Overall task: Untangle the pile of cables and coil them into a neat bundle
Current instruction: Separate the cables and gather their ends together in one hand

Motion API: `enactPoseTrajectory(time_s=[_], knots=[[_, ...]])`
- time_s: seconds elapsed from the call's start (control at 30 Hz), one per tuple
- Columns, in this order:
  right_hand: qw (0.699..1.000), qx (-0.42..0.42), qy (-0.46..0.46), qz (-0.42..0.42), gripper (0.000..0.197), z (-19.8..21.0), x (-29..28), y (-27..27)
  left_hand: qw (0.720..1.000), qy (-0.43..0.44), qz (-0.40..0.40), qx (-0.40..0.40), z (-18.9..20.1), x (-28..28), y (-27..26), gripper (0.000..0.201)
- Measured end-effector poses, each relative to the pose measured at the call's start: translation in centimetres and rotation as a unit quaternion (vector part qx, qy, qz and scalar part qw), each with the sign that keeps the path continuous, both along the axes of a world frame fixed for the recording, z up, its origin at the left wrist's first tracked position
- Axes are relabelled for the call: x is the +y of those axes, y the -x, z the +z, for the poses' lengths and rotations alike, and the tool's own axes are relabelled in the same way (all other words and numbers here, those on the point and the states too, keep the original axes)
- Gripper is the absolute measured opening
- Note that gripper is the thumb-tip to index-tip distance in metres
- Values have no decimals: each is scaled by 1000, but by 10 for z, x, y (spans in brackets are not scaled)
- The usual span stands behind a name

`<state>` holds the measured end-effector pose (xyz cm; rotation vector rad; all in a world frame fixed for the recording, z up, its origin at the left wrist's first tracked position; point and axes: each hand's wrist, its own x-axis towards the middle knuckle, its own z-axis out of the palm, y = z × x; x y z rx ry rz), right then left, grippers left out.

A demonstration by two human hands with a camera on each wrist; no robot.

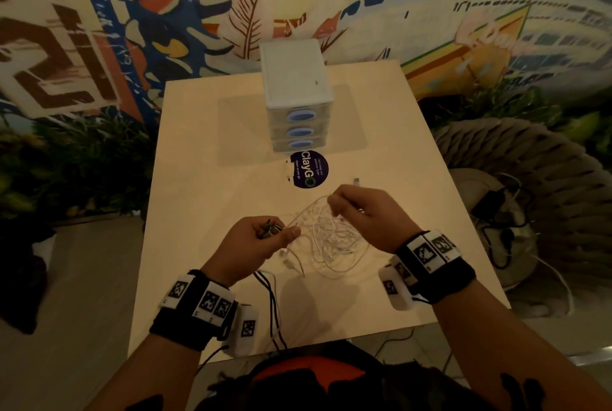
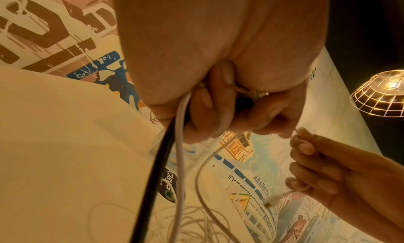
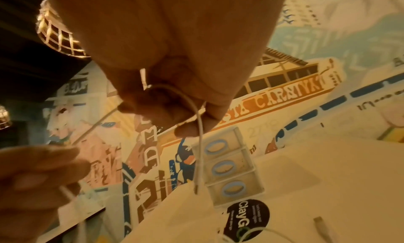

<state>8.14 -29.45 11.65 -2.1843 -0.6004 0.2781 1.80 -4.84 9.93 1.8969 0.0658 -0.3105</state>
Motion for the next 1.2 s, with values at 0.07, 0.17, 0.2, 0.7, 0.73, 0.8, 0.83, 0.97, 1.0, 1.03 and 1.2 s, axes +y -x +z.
enactPoseTrajectory(time_s=[0.07, 0.17, 0.2, 0.7, 0.73, 0.8, 0.83, 0.97, 1.0, 1.03, 1.2], knots=[[998, -25, -23, -44, 27, 3, -11, 0, 1000, -5, 13, 3, -1, 0, 2, 40], [994, -40, -34, -97, 26, 6, -31, 5, 999, -24, 24, 4, -3, -2, 5, 43], [992, -44, -35, -117, 25, 5, -41, 8, 999, -35, 25, 4, -4, -2, 6, 46], [959, 265, 86, -44, 30, -101, -122, 135, 998, 39, 34, -44, -9, -34, 20, 13], [955, 278, 100, -37, 29, -106, -120, 139, 996, 72, 31, -45, -8, -37, 20, 9], [945, 301, 123, -15, 25, -114, -114, 146, 993, 104, 20, -61, -6, -41, 21, 7], [943, 305, 136, -3, 22, -115, -110, 148, 991, 112, 17, -65, -5, -42, 22, 10], [948, 290, 130, 5, 14, -110, -100, 140, 989, 121, -32, -79, -3, -42, 22, 10], [954, 277, 114, -13, 15, -103, -97, 133, 989, 118, -48, -80, -2, -42, 22, 9], [960, 261, 91, -35, 16, -94, -93, 125, 988, 124, -60, -76, -1, -42, 21, 8], [978, 201, -18, -62, 49, -30, -40, 75, 985, 133, -100, -34, 0, -44, 18, 9]])
